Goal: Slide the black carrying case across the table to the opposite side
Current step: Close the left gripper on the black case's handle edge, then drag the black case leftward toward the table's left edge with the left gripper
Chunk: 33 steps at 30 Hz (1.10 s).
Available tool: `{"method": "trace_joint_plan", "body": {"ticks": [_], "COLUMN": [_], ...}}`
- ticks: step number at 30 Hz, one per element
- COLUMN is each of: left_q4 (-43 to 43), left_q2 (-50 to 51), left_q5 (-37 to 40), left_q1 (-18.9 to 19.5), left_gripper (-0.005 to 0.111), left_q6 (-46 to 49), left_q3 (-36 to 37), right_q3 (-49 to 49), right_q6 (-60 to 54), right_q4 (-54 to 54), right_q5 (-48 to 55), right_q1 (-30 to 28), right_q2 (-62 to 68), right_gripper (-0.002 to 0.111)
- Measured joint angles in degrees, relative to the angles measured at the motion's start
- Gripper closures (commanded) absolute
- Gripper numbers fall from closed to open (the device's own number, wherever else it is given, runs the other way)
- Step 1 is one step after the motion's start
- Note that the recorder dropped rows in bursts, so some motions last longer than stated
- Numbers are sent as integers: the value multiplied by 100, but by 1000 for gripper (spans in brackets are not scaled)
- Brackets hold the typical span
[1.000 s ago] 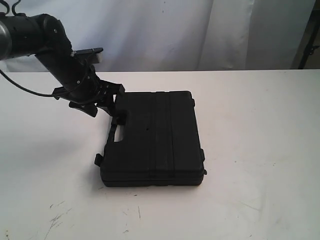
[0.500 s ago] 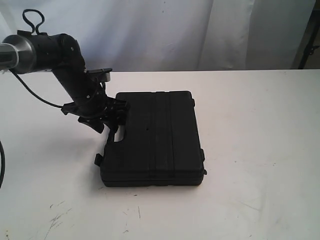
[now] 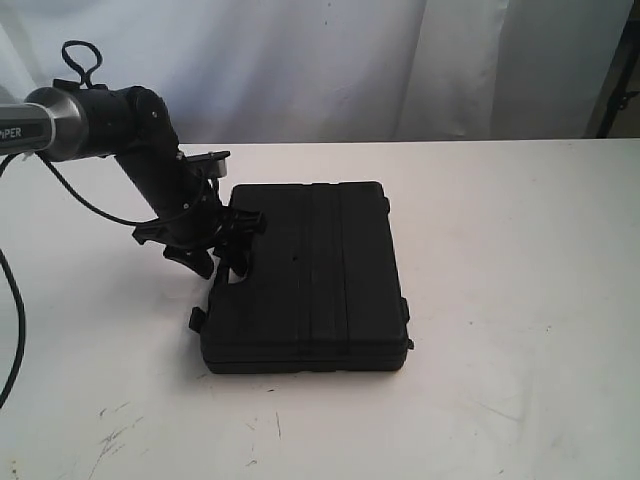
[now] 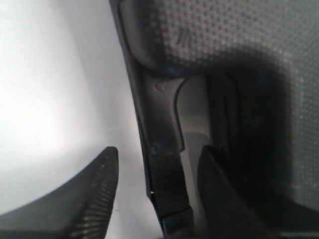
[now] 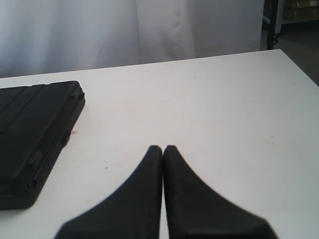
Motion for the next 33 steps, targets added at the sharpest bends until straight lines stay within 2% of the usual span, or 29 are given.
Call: {"method": "trace_joint_plan", "body": {"ticks": [7, 9, 11, 33], "left_q4": [2, 41, 93, 924], "left_q2": [0, 0, 0, -10], "left_q5": [-107, -107, -107, 6], "left_q1": [0, 0, -13, 5], "left_gripper": [77, 90, 107, 107], "left_q6": [0, -24, -140, -767], "left_q3": [0, 0, 0, -33], "right_q3": [0, 0, 0, 0], "right_q6": [0, 0, 0, 0], "right_q4": [0, 0, 0, 0], "right_q5": [0, 0, 0, 0], "right_q1": [0, 0, 0, 0], "right_q2": [0, 0, 0, 0], "right_gripper": [108, 108, 108, 108]}}
